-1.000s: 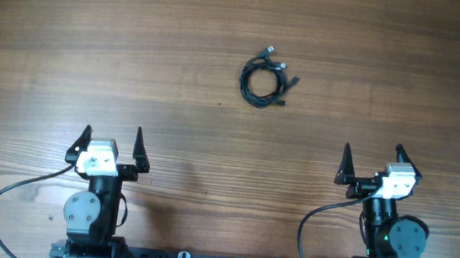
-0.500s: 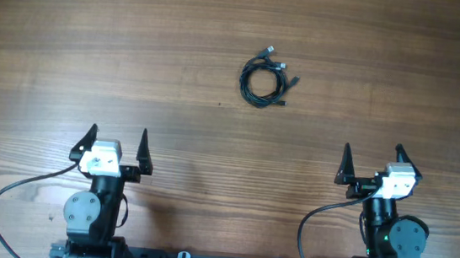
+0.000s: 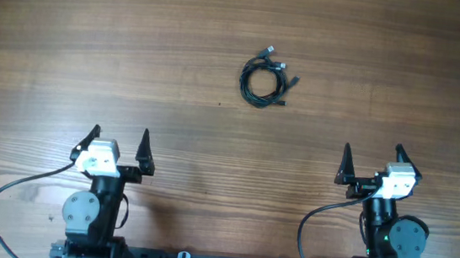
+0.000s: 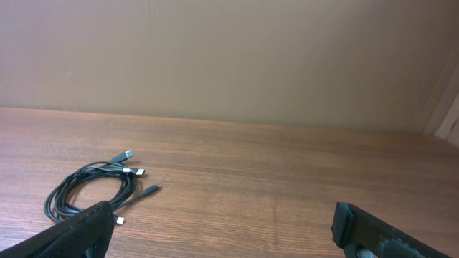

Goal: Untangle cables
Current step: 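Raise both grippers and move them toward the black cable bundle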

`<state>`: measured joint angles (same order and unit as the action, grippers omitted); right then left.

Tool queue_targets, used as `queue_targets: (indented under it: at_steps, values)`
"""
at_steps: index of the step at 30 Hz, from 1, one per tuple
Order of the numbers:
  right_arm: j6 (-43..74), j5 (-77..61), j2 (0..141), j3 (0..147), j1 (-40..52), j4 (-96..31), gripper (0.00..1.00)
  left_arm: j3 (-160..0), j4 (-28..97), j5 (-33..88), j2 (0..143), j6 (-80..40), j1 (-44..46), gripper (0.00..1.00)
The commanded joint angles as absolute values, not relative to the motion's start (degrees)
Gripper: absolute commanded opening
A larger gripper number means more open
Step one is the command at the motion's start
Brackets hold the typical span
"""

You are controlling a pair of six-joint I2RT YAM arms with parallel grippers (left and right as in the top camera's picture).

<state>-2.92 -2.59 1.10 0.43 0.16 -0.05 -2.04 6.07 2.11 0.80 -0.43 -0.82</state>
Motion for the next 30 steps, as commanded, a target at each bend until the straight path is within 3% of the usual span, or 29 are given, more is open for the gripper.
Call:
queue_targets:
  at_steps: [1,9,18,30]
  values:
    - [-2.96,-3.33,0.64,0.3,-0.08,0.05,1.0,-8.71,9.3,3.4,0.86,-1.89,-1.08,1.0]
    - [-2.98,-3.33,0.64,0.3,-0.08,0.05,0.99,-28.05,21.28,5.17,15.53,-0.27,-1.08,1.0]
    - [-2.98,-3.33,0.64,0.3,-0.08,0.05,1.0,-63.13,43.64,8.1,40.18,-0.32,-1.08,1.0]
    - [-3.01,-3.33,0.64,0.3,-0.08,0.05,1.0,-65.91,45.32,10.26,40.84,-0.47,-1.08,1.0]
